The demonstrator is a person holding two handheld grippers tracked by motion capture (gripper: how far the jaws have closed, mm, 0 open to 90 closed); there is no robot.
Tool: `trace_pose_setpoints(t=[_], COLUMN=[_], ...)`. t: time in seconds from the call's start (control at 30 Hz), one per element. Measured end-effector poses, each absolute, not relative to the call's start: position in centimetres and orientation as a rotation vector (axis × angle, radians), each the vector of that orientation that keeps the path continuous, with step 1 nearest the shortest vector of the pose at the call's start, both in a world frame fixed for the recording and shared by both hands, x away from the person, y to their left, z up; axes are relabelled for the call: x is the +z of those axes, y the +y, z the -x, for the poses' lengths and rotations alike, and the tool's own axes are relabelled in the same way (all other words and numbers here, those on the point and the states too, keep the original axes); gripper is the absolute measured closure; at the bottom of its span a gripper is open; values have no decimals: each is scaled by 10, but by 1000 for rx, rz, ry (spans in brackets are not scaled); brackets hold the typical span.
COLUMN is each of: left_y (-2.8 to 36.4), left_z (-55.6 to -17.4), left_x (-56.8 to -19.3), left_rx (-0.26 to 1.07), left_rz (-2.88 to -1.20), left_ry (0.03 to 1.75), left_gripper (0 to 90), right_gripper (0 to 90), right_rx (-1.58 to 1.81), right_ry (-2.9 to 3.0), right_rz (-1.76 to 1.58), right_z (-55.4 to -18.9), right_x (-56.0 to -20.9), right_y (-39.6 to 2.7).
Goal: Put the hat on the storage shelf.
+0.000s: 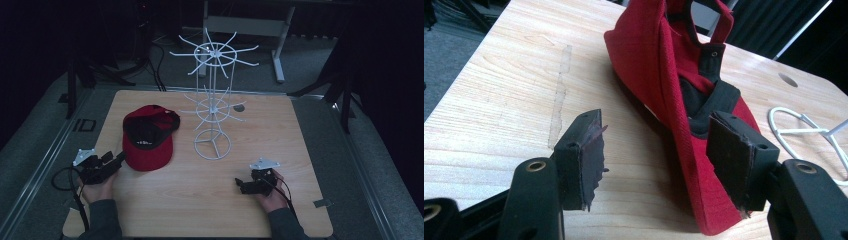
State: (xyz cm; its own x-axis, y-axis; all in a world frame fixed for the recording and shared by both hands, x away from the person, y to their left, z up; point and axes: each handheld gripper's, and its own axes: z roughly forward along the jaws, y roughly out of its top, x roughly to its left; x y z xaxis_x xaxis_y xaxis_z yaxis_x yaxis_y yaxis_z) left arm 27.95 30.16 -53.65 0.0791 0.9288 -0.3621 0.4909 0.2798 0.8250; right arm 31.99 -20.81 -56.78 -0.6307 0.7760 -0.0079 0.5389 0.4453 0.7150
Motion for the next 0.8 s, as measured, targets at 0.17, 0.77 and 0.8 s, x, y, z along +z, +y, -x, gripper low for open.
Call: trace_pose_setpoints(t=[0.17,0.77,0.8], left_y=[300,283,283], left_z=[-280,-288,-289], left_x=[-533,-526,-527], left_rx=[556,496,492], left_rz=[-1360,-1452,-1457], left_ry=[1544,1490,1487], left_gripper=[405,424,424], right_gripper=[112,112,112], right_rx=[991,991,991], right_ry=[2366,2366,2366], right_rz=[-1121,-1119,-1119], right_z=[-320,-320,-320], right_x=[-568,-568,-568], right_y=[-208,-208,-208])
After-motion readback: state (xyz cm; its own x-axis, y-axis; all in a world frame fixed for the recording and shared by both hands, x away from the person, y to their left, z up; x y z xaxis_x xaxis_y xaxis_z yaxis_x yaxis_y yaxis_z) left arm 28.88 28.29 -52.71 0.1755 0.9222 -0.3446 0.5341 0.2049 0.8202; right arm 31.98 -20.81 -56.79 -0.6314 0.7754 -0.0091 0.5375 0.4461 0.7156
